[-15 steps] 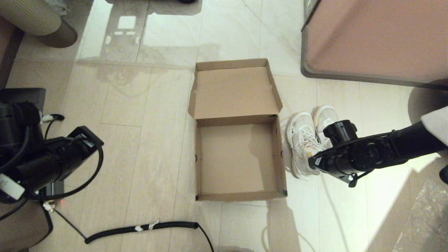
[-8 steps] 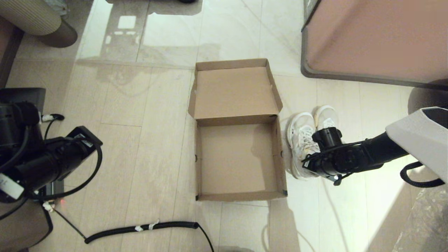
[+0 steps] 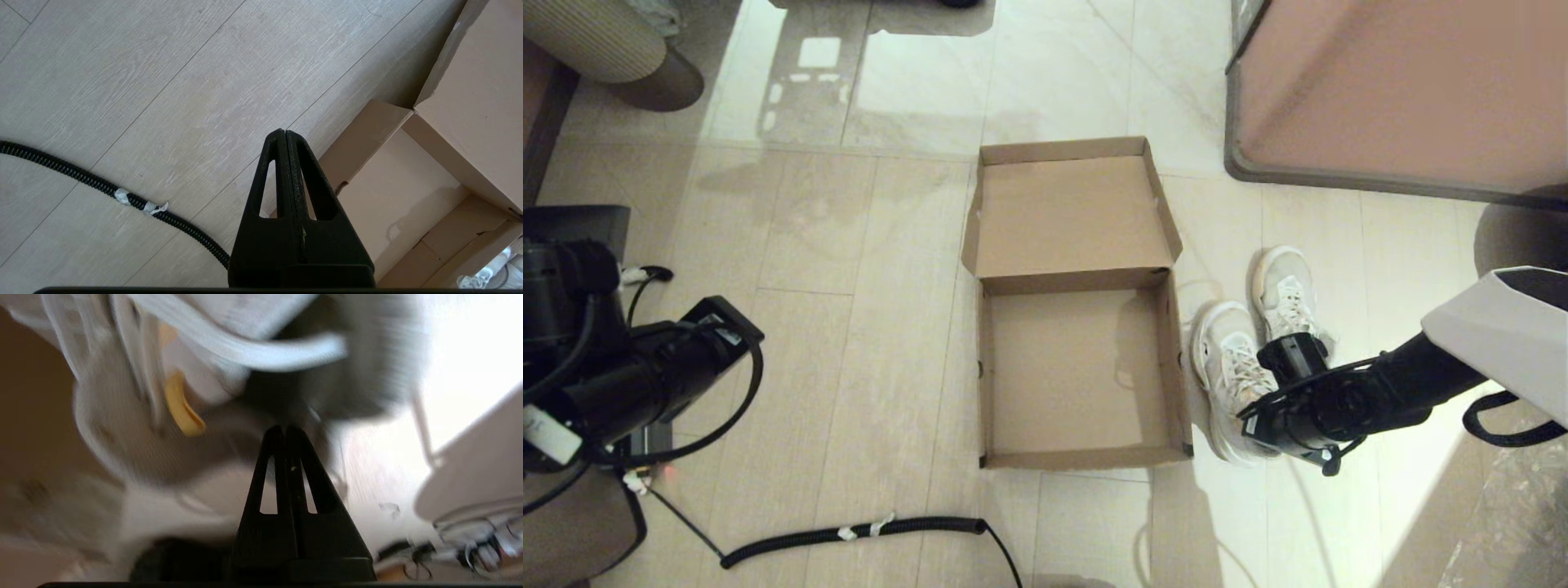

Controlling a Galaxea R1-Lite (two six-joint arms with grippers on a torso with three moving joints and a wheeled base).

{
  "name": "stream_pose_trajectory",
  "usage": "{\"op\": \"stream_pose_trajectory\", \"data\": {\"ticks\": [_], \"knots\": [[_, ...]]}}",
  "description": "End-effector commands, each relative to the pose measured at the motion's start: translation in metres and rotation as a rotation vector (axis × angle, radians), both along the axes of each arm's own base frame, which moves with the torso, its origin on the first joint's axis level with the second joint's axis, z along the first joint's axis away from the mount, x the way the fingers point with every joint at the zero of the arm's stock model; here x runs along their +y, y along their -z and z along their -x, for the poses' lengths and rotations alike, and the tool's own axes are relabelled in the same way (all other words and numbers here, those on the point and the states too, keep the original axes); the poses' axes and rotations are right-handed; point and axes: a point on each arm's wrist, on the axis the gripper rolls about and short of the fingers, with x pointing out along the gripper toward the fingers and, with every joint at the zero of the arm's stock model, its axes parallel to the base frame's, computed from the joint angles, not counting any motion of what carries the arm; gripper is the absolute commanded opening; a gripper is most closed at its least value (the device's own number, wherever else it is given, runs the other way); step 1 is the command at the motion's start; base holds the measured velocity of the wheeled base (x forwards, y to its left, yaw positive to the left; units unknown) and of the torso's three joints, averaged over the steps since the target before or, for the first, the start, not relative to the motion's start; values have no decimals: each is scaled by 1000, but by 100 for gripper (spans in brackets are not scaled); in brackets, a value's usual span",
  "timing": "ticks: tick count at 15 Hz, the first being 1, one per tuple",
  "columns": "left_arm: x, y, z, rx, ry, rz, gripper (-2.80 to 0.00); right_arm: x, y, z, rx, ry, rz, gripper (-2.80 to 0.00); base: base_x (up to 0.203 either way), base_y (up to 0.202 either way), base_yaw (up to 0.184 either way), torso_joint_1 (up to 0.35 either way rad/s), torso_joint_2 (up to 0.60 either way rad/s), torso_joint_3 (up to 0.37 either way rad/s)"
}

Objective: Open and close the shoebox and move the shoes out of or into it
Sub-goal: Put the shoes into the shoe box

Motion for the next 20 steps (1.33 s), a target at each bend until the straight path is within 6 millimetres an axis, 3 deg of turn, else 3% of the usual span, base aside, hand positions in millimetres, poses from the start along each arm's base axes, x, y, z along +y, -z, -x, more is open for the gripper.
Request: {"op": "stream_pose_trajectory", "data": {"ticks": [1,6,10,14,18,20], "knots": [[0,-1,-3,-4,-4,3,-280,-6,-12,14,-7,18,-7,-280,0,0,0,0,0,0],[0,-1,0,-8,-7,3,-280,-9,-52,31,-98,6,-26,-280,0,0,0,0,0,0],[1,-4,8,-22,-9,4,-280,-13,-84,62,-150,-34,-19,-280,0,0,0,0,0,0],[2,3,20,-4,-10,-4,-280,-18,-95,97,-158,-107,-2,-280,0,0,0,0,0,0],[2,7,21,14,-4,-14,-280,-47,-106,101,-163,-236,196,-280,0,0,0,0,0,0],[2,7,23,13,-3,-14,-280,-54,-103,87,-157,-275,244,-280,0,0,0,0,0,0]]}}
